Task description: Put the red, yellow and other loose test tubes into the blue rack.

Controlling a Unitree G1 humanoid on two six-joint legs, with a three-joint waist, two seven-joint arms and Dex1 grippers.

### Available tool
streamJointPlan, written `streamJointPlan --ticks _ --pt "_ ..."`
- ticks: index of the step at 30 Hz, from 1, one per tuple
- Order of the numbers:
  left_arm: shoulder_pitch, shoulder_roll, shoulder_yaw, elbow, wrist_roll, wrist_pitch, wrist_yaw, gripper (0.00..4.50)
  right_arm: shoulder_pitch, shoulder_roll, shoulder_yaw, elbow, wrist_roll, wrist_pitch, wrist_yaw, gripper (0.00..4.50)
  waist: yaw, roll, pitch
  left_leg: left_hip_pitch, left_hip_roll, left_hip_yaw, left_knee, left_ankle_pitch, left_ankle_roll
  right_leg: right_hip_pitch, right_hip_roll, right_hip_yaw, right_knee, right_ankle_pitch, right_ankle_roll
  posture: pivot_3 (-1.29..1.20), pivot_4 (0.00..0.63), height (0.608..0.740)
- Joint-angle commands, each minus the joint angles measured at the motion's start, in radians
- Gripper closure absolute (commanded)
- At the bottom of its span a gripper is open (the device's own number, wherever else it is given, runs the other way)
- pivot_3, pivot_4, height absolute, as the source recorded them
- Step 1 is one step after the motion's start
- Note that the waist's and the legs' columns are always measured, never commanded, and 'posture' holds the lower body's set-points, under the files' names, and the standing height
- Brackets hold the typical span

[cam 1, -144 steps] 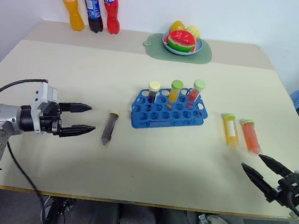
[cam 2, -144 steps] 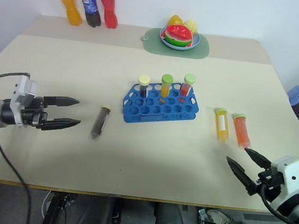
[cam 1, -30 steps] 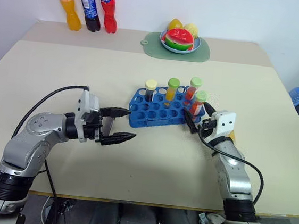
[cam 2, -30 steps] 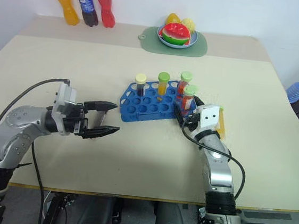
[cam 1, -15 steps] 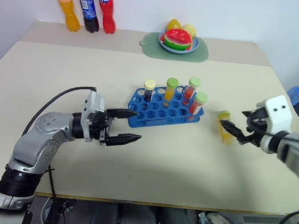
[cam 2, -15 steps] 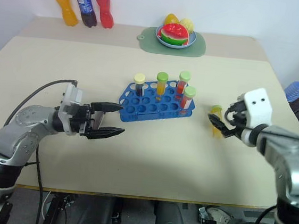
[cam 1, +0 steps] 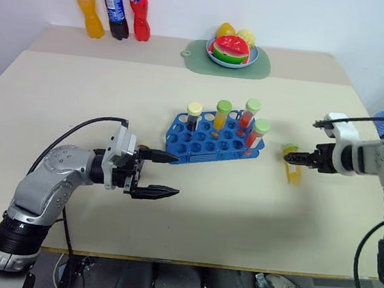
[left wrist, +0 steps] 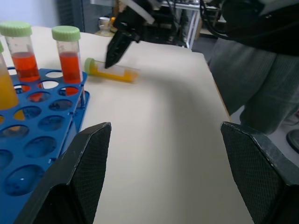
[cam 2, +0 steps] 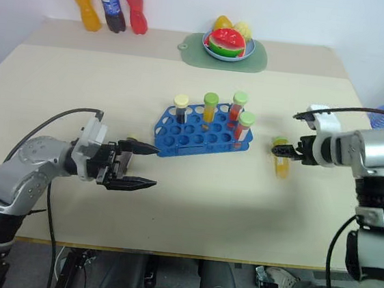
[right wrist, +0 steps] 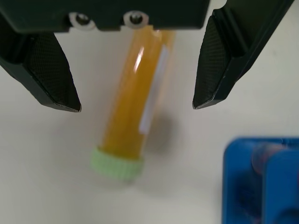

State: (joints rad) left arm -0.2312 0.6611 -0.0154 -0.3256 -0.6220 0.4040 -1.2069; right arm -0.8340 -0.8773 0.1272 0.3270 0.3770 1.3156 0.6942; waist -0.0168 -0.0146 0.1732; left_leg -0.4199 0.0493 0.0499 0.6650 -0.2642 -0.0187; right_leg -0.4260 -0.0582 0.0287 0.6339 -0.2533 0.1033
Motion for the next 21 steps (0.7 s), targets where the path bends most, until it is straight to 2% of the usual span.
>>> streamJointPlan --ticks 1,2,6,9,12,16,19,21 --pt "0.019 0.007 0.025 -0.057 -0.019 0.001 0.025 0.65 -0.057 0.014 0.068 0.118 -0.063 -0.082 0.045 0.29 0.002 0.000 0.000 0.000 0.000 0.000 0.000 0.000 0.000 0.000 0.000 0.000 0.000 0.000 0.000 0.00 0.150 0.740" --pt "0.025 0.008 0.029 -0.065 -0.022 0.004 0.032 0.65 -0.071 0.024 0.086 0.162 -0.079 -0.102 0.057 0.29 0.003 0.000 0.000 0.000 0.000 0.000 0.000 0.000 0.000 0.000 0.000 0.000 0.000 0.000 0.000 0.00 0.150 0.740" --pt "0.045 0.013 0.039 -0.085 -0.023 0.006 0.057 0.65 -0.099 0.046 0.143 0.258 -0.134 -0.159 0.110 2.16 0.002 0.000 0.000 0.000 0.000 0.000 0.000 0.000 0.000 0.000 0.000 0.000 0.000 0.000 0.000 0.00 0.150 0.740" --pt "0.049 0.012 0.043 -0.090 -0.026 0.006 0.068 0.65 -0.088 0.034 0.161 0.247 -0.170 -0.200 0.144 3.62 0.001 0.000 0.000 0.000 0.000 0.000 0.000 0.000 0.000 0.000 0.000 0.000 0.000 0.000 0.000 0.00 0.150 0.740" --pt "0.047 0.010 0.042 -0.086 -0.024 0.002 0.073 0.65 -0.013 -0.032 0.172 0.131 -0.217 -0.313 0.176 3.71 0.002 0.000 0.000 0.000 0.000 0.000 0.000 0.000 0.000 0.000 0.000 0.000 0.000 0.000 0.000 0.00 0.150 0.740" --pt "0.034 -0.004 0.037 -0.074 -0.023 0.000 0.084 0.65 0.192 -0.165 0.054 -0.168 -0.186 -0.393 0.222 3.71 0.025 0.000 0.000 -0.002 0.000 -0.001 0.000 0.000 0.000 0.000 -0.001 -0.002 0.000 0.000 0.001 0.00 0.150 0.740" --pt "0.020 -0.010 0.027 -0.055 -0.016 -0.006 0.081 0.65 0.397 -0.227 -0.095 -0.392 -0.122 -0.430 0.259 3.71 0.032 0.000 0.000 -0.002 -0.001 0.000 0.001 0.000 0.000 0.000 -0.001 -0.002 -0.001 0.000 0.001 0.00 0.150 0.740" --pt "0.002 -0.015 0.021 -0.033 -0.010 -0.012 0.074 0.65 0.534 -0.214 -0.234 -0.538 -0.047 -0.456 0.293 3.71 0.029 0.000 0.000 -0.002 -0.001 -0.001 0.001 0.000 0.000 0.000 -0.001 -0.002 -0.001 0.000 0.001 0.00 0.150 0.740"
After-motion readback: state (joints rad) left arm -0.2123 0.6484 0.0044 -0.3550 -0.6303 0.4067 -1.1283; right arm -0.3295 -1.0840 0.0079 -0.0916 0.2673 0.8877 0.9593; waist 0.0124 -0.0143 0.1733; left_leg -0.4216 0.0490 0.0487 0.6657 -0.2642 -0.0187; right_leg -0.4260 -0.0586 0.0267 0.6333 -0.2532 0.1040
